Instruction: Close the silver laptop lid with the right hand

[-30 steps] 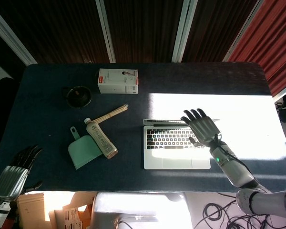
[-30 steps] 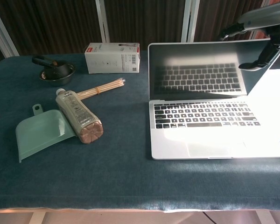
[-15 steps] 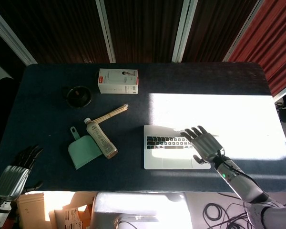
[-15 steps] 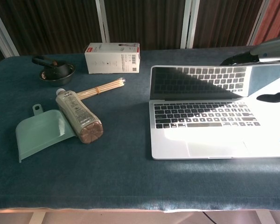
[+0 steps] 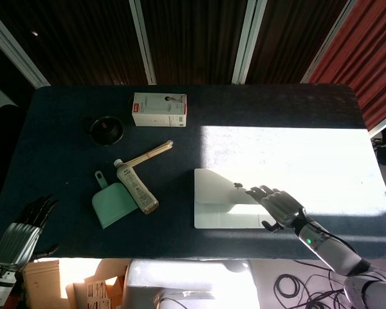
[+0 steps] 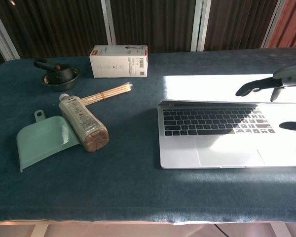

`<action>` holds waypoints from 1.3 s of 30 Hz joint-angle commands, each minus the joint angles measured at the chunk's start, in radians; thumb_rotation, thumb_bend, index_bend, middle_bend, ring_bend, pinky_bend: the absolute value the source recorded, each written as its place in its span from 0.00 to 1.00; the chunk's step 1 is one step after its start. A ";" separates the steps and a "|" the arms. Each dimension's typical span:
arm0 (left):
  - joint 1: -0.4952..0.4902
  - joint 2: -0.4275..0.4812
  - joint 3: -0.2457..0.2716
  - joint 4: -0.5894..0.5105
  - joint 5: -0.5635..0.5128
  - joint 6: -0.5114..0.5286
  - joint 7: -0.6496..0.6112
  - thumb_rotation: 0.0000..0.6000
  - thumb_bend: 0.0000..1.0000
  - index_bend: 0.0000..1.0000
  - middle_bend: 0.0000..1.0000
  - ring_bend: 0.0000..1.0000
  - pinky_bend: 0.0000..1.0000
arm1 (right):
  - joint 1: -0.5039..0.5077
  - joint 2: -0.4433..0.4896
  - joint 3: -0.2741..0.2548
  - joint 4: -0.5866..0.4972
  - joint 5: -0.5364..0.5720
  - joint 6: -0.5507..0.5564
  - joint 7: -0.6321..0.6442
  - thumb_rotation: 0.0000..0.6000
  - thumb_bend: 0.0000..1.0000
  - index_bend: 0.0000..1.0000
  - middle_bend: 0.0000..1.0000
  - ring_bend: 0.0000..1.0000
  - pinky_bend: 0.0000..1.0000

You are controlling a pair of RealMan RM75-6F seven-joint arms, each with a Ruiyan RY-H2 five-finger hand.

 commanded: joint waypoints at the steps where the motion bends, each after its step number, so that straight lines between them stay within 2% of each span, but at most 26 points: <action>1: 0.000 0.000 0.000 0.000 0.000 -0.001 0.000 1.00 0.02 0.00 0.03 0.00 0.14 | -0.012 -0.001 -0.002 0.017 -0.035 -0.031 0.031 1.00 0.35 0.01 0.05 0.01 0.24; 24: 0.004 0.007 0.000 0.002 -0.002 0.010 -0.018 1.00 0.02 0.00 0.03 0.00 0.14 | -0.057 -0.157 -0.034 0.204 -0.161 -0.132 0.157 1.00 0.35 0.00 0.05 0.01 0.24; 32: 0.003 0.009 -0.001 0.002 -0.007 0.008 -0.020 1.00 0.02 0.00 0.03 0.00 0.14 | -0.076 -0.212 -0.042 0.277 -0.196 -0.130 0.180 1.00 0.35 0.00 0.04 0.01 0.24; 39: 0.003 0.009 -0.001 0.002 -0.006 0.008 -0.021 1.00 0.02 0.00 0.03 0.00 0.14 | -0.088 -0.222 -0.044 0.304 -0.213 -0.133 0.210 1.00 0.35 0.00 0.04 0.01 0.24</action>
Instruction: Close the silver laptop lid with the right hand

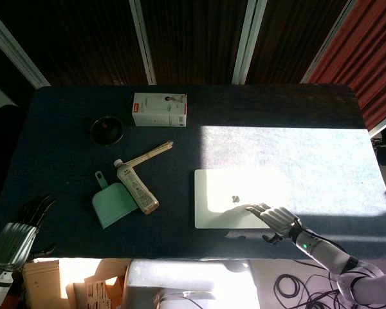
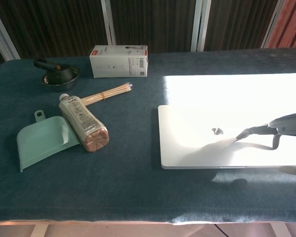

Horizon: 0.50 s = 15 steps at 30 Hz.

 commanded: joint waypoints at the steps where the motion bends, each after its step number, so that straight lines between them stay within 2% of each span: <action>1: 0.000 0.000 0.000 0.000 0.001 0.000 0.000 1.00 0.02 0.00 0.03 0.00 0.14 | -0.006 0.000 -0.001 0.004 -0.012 0.001 0.014 1.00 0.35 0.00 0.04 0.01 0.24; 7: 0.006 0.002 0.001 0.002 0.006 0.015 -0.006 1.00 0.02 0.00 0.03 0.00 0.14 | -0.061 0.047 0.019 -0.037 -0.129 0.114 0.105 1.00 0.35 0.00 0.03 0.00 0.16; 13: 0.012 0.003 0.002 0.005 0.010 0.027 -0.014 1.00 0.02 0.00 0.03 0.00 0.14 | -0.187 0.100 0.015 -0.027 -0.312 0.397 0.177 1.00 0.35 0.00 0.02 0.00 0.08; 15: 0.014 0.003 0.002 0.005 0.011 0.032 -0.015 1.00 0.02 0.00 0.03 0.00 0.14 | -0.255 0.108 0.006 -0.014 -0.358 0.527 0.186 1.00 0.35 0.00 0.01 0.00 0.06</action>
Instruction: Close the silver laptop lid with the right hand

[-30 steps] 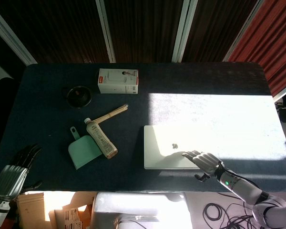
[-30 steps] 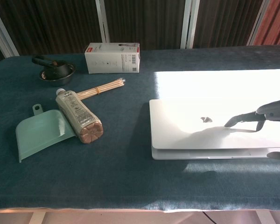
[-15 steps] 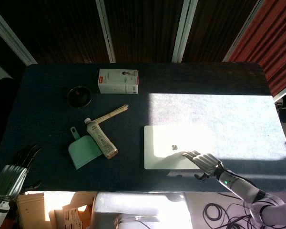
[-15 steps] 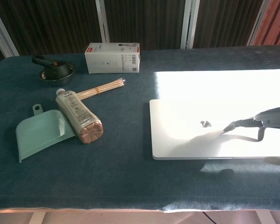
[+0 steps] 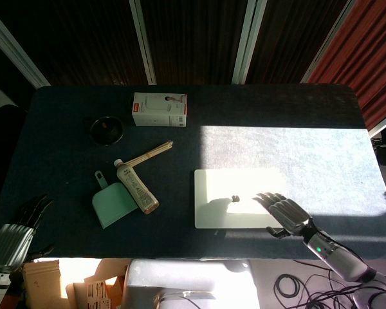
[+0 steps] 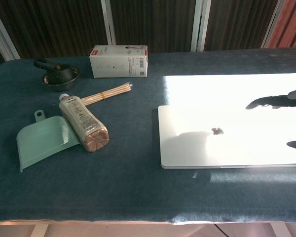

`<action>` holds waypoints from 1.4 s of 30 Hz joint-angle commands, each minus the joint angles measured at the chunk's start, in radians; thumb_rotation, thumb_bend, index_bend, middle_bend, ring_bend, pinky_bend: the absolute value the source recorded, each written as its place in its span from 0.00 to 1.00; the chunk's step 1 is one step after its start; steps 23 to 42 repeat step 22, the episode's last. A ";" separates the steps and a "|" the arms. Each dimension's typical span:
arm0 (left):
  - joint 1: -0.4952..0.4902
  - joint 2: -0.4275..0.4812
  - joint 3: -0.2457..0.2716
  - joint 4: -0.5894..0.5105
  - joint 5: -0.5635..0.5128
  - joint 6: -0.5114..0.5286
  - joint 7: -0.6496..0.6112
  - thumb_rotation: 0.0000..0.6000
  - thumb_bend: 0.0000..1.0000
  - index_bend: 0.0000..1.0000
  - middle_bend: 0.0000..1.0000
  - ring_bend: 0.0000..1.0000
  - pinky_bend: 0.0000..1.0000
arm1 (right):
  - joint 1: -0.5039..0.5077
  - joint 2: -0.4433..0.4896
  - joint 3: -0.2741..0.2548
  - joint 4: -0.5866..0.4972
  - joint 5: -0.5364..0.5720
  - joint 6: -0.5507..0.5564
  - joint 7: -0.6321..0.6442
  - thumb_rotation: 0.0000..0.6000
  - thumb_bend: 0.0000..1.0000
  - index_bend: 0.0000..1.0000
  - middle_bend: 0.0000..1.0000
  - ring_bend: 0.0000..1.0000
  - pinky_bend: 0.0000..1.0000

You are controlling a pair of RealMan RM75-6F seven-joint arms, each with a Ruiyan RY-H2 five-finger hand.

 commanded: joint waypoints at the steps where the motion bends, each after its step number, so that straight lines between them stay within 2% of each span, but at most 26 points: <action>1: 0.002 0.000 0.000 0.001 0.001 0.004 -0.001 1.00 0.02 0.00 0.03 0.00 0.14 | -0.141 0.039 -0.010 0.017 -0.130 0.255 0.047 1.00 0.35 0.00 0.01 0.00 0.05; 5: 0.004 0.001 0.000 0.001 0.003 0.008 -0.003 1.00 0.02 0.00 0.03 0.00 0.14 | -0.198 0.042 -0.022 0.035 -0.136 0.336 0.038 1.00 0.35 0.00 0.00 0.00 0.01; 7: 0.008 0.002 0.000 0.002 0.003 0.016 -0.007 1.00 0.02 0.00 0.03 0.00 0.14 | -0.289 0.041 -0.039 0.049 -0.122 0.447 -0.006 1.00 0.35 0.00 0.00 0.00 0.00; 8: 0.011 0.002 -0.002 0.003 0.001 0.022 -0.011 1.00 0.02 0.00 0.03 0.00 0.14 | -0.395 0.024 -0.058 0.072 -0.114 0.586 -0.054 1.00 0.35 0.00 0.00 0.00 0.00; 10: 0.010 0.000 -0.003 0.004 -0.001 0.020 -0.011 1.00 0.02 0.00 0.03 0.00 0.14 | -0.476 -0.039 -0.056 0.128 -0.152 0.720 -0.061 1.00 0.35 0.00 0.00 0.00 0.00; 12: 0.009 -0.002 -0.003 0.003 -0.001 0.016 -0.006 1.00 0.02 0.00 0.03 0.00 0.14 | -0.507 -0.081 -0.044 0.176 -0.162 0.770 -0.039 1.00 0.35 0.00 0.00 0.00 0.00; 17: 0.009 -0.010 -0.003 0.002 0.004 0.016 0.014 1.00 0.02 0.00 0.03 0.00 0.14 | -0.512 -0.100 -0.032 0.223 -0.178 0.754 -0.022 1.00 0.35 0.00 0.00 0.00 0.00; 22: 0.017 -0.014 -0.005 0.008 0.008 0.034 0.017 1.00 0.02 0.00 0.03 0.00 0.14 | -0.515 -0.104 -0.018 0.221 -0.178 0.736 -0.043 1.00 0.35 0.00 0.00 0.00 0.00; 42: 0.017 -0.014 -0.005 0.008 0.008 0.034 0.017 1.00 0.02 0.00 0.03 0.00 0.14 | -0.515 -0.104 -0.018 0.221 -0.178 0.736 -0.043 1.00 0.35 0.00 0.00 0.00 0.00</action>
